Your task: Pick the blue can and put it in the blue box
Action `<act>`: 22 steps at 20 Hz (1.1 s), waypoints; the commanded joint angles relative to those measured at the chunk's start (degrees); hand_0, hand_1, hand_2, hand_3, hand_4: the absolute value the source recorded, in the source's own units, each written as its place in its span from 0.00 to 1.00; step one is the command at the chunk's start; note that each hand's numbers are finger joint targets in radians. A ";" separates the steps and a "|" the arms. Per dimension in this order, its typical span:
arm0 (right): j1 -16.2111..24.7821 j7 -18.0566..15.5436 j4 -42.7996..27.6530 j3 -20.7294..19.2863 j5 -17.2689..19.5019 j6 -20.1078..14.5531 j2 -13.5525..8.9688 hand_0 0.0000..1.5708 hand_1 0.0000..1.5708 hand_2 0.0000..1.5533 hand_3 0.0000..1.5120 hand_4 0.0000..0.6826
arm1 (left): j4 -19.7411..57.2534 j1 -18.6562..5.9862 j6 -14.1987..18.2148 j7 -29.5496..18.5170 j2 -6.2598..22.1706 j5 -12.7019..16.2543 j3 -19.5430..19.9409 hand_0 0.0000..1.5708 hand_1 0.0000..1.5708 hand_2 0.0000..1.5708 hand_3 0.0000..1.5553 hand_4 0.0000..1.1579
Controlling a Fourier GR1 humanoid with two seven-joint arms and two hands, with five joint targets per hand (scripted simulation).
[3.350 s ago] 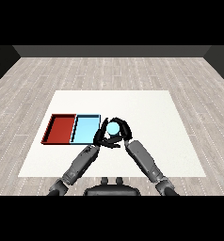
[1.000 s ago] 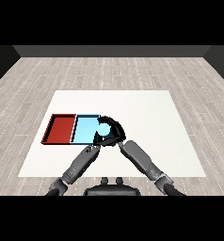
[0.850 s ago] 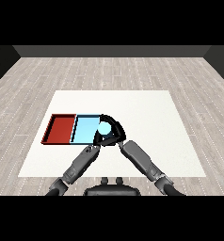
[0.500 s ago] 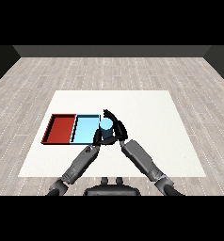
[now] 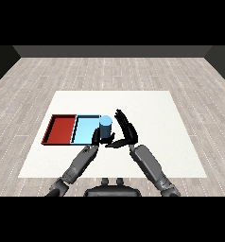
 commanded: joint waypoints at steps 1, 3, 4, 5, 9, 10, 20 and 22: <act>7.27 -0.28 -8.48 -2.31 -0.10 1.58 -3.60 0.00 0.00 0.00 0.00 0.00 | -1.60 0.81 -0.84 1.73 1.42 -1.32 1.72 1.00 1.00 1.00 0.96 0.97; 8.34 -3.46 -6.65 -4.83 -0.81 3.83 -3.47 0.00 0.00 0.00 0.00 0.00 | 2.85 0.20 -0.78 -1.95 -0.17 -2.34 2.81 1.00 1.00 1.00 0.96 0.97; 6.95 0.03 -9.69 -4.43 1.47 0.31 -2.15 0.00 0.00 0.00 0.00 0.00 | 1.19 0.09 -2.42 0.02 1.28 -3.05 3.35 1.00 1.00 1.00 0.96 0.97; 10.37 1.54 -14.36 -5.88 -1.25 1.71 -4.94 0.00 0.00 0.00 0.00 0.00 | 1.87 -2.23 1.21 1.92 -0.17 -3.07 1.69 1.00 1.00 1.00 0.96 0.97; 13.22 -1.57 -16.82 -10.97 -3.90 2.52 -5.38 0.00 0.00 0.00 0.00 0.00 | -4.67 -0.27 1.04 7.95 4.18 -4.68 2.46 1.00 1.00 1.00 0.96 0.98; 19.37 -5.69 -18.25 -11.95 -4.66 6.36 -8.66 0.00 0.00 0.00 0.00 0.00 | -2.37 2.34 0.96 4.07 4.04 -4.54 3.00 1.00 1.00 1.00 0.96 0.98; 22.90 -2.88 -20.96 -15.21 -3.34 3.68 -8.37 0.00 0.00 0.00 0.00 0.00 | 9.50 -3.06 -2.01 11.66 14.76 -2.63 13.77 1.00 1.00 1.00 0.97 0.94; 17.63 0.50 -19.20 -18.26 -4.71 3.78 -10.12 0.00 0.00 0.00 0.00 0.00 | 16.39 -6.81 -6.42 11.12 16.76 -0.92 17.11 1.00 1.00 1.00 0.97 0.94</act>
